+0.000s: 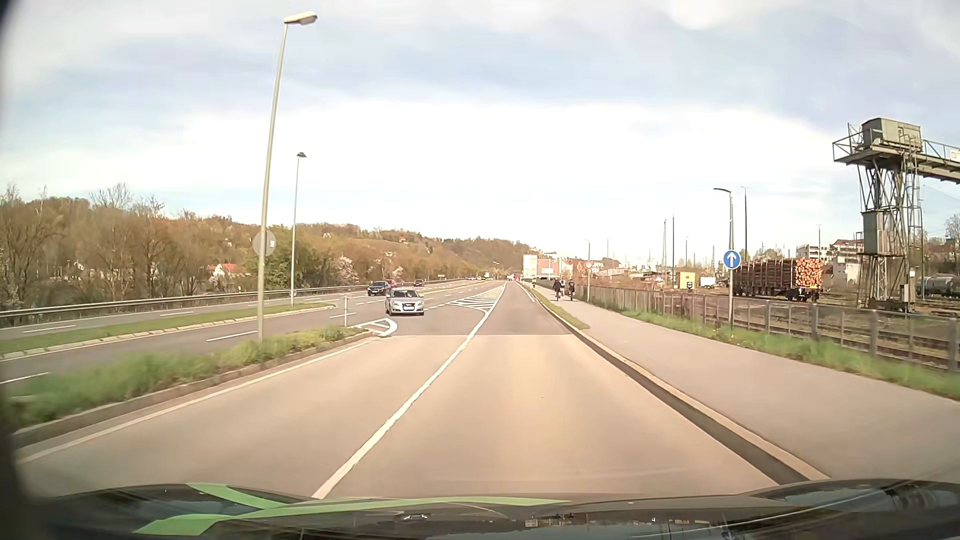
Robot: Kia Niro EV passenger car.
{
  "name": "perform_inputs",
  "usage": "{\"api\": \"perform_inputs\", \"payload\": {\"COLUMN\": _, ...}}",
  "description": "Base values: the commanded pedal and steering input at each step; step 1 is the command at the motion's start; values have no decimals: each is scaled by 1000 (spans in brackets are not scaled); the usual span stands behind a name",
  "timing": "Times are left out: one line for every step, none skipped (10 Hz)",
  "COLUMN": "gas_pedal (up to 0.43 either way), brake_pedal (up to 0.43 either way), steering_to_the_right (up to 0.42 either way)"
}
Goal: Follow the waypoints while adhering to traffic rules and regulations
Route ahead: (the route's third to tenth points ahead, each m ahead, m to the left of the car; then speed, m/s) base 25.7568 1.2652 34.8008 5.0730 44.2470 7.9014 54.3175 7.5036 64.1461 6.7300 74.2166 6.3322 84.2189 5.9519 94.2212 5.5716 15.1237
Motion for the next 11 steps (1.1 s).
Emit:
{"api": "perform_inputs", "payload": {"gas_pedal": 87, "brake_pedal": 0, "steering_to_the_right": -3}}
{"api": "perform_inputs", "payload": {"gas_pedal": 87, "brake_pedal": 0, "steering_to_the_right": -3}}
{"api": "perform_inputs", "payload": {"gas_pedal": 79, "brake_pedal": 0, "steering_to_the_right": -2}}
{"api": "perform_inputs", "payload": {"gas_pedal": 79, "brake_pedal": 0, "steering_to_the_right": -2}}
{"api": "perform_inputs", "payload": {"gas_pedal": 79, "brake_pedal": 0, "steering_to_the_right": -2}}
{"api": "perform_inputs", "payload": {"gas_pedal": 79, "brake_pedal": 0, "steering_to_the_right": -2}}
{"api": "perform_inputs", "payload": {"gas_pedal": 87, "brake_pedal": 0, "steering_to_the_right": -2}}
{"api": "perform_inputs", "payload": {"gas_pedal": 87, "brake_pedal": 0, "steering_to_the_right": -1}}
{"api": "perform_inputs", "payload": {"gas_pedal": 87, "brake_pedal": 0, "steering_to_the_right": -2}}
{"api": "perform_inputs", "payload": {"gas_pedal": 87, "brake_pedal": 0, "steering_to_the_right": -1}}
{"api": "perform_inputs", "payload": {"gas_pedal": 79, "brake_pedal": 0, "steering_to_the_right": -1}}
